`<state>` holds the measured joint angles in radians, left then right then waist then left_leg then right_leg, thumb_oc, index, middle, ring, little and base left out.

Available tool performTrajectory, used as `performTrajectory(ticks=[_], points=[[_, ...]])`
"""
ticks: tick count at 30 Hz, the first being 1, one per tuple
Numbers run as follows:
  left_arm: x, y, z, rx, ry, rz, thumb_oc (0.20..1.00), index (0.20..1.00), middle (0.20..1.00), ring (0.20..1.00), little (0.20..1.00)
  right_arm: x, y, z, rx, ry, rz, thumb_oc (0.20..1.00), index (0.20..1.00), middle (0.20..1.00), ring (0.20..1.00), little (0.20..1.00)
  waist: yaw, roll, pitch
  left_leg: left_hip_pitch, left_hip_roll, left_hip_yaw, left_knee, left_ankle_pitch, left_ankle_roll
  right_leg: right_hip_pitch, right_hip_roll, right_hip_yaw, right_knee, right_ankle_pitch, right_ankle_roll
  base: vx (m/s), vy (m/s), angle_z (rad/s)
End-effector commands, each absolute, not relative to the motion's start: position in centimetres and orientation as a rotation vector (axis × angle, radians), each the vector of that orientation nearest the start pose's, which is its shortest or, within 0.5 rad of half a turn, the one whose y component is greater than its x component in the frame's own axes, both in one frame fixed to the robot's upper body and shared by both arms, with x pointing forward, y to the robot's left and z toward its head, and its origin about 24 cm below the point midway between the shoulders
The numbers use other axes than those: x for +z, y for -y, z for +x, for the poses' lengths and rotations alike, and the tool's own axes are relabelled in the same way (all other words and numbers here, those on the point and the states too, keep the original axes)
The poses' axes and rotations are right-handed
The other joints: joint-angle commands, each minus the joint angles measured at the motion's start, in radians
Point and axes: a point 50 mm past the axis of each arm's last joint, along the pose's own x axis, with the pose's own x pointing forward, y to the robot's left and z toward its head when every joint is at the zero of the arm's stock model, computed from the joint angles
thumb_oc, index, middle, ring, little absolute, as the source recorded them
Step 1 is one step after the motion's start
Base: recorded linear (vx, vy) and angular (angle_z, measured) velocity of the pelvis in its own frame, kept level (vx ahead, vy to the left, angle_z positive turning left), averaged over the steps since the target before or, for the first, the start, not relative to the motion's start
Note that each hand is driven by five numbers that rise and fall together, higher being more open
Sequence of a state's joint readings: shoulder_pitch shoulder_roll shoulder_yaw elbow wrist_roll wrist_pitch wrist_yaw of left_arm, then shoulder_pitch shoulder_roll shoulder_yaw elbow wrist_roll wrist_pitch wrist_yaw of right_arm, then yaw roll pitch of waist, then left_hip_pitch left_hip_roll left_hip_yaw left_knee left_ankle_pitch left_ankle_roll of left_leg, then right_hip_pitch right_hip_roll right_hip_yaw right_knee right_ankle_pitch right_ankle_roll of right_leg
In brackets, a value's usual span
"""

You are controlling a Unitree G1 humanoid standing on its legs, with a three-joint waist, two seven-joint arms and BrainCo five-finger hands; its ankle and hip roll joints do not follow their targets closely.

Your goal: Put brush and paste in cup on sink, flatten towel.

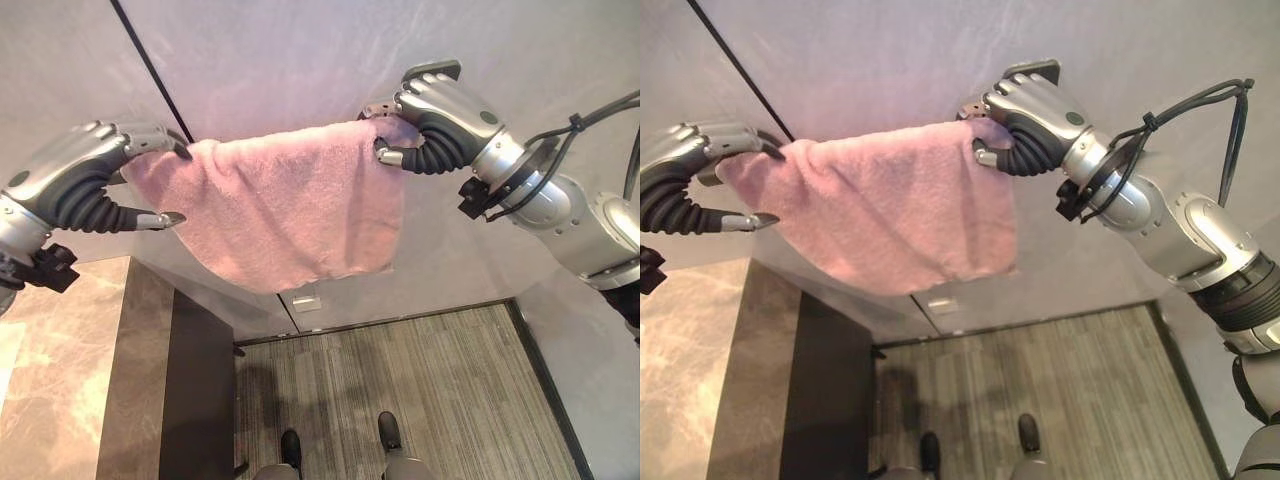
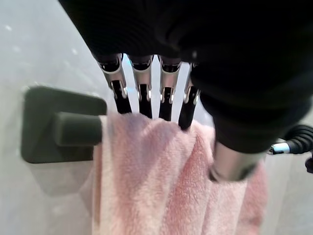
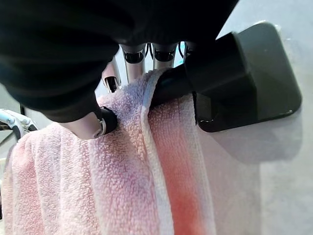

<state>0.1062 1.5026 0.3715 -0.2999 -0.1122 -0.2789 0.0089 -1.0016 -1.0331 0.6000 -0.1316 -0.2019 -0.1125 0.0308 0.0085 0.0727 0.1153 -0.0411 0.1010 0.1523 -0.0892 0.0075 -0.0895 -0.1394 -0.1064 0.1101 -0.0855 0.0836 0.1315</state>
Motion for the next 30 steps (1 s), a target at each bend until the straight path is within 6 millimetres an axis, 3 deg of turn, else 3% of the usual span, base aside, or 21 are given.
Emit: performTrajectory(ticks=[1, 9, 15, 30], points=[[31.3, -25.8, 22.5, -0.198, 0.604, 1.462, 0.200, 0.200, 0.200, 0.200, 0.200, 28.8, 12.3, 30.1, 0.428, 0.879, -1.396, 0.200, 0.200, 0.200, 0.200, 0.200, -0.032, -0.008, -0.031, 0.018, 0.015, -0.016, 0.002, -0.001, -0.025, 0.025, -0.105, -0.023, -0.002, -0.010, 0.081, 0.00, 0.000, 0.00], [31.9, -26.0, 22.5, -0.198, 0.558, 1.567, 0.200, 0.200, 0.200, 0.200, 0.200, 28.1, 12.6, 30.2, 0.427, 0.853, -1.398, 0.200, 0.200, 0.200, 0.200, 0.200, -0.033, 0.006, -0.034, 0.022, 0.015, -0.015, 0.002, -0.002, -0.025, 0.029, -0.105, -0.022, -0.002, -0.014, 0.082, 0.00, 0.000, 0.00], [31.7, -27.1, 22.1, -0.153, 0.507, 1.651, 0.200, 0.200, 0.200, 0.200, 0.200, 27.7, 14.2, 30.1, 0.388, 0.814, -1.412, 0.200, 0.200, 0.200, 0.200, 0.200, -0.015, 0.015, -0.041, 0.029, 0.016, -0.017, 0.002, -0.005, -0.025, 0.040, -0.105, -0.029, -0.002, -0.021, 0.080, 0.00, 0.000, 0.00], [29.9, -31.3, 20.5, 0.000, 0.331, 1.725, 0.200, 0.200, 0.200, 0.200, 0.200, 27.2, 15.5, 29.5, 0.367, 0.789, -1.391, 0.200, 0.200, 0.200, 0.200, 0.200, -0.017, -0.019, -0.030, 0.033, 0.024, -0.027, 0.002, -0.008, -0.024, 0.056, -0.098, -0.047, -0.002, -0.031, 0.074, 0.00, -0.002, 0.01]])
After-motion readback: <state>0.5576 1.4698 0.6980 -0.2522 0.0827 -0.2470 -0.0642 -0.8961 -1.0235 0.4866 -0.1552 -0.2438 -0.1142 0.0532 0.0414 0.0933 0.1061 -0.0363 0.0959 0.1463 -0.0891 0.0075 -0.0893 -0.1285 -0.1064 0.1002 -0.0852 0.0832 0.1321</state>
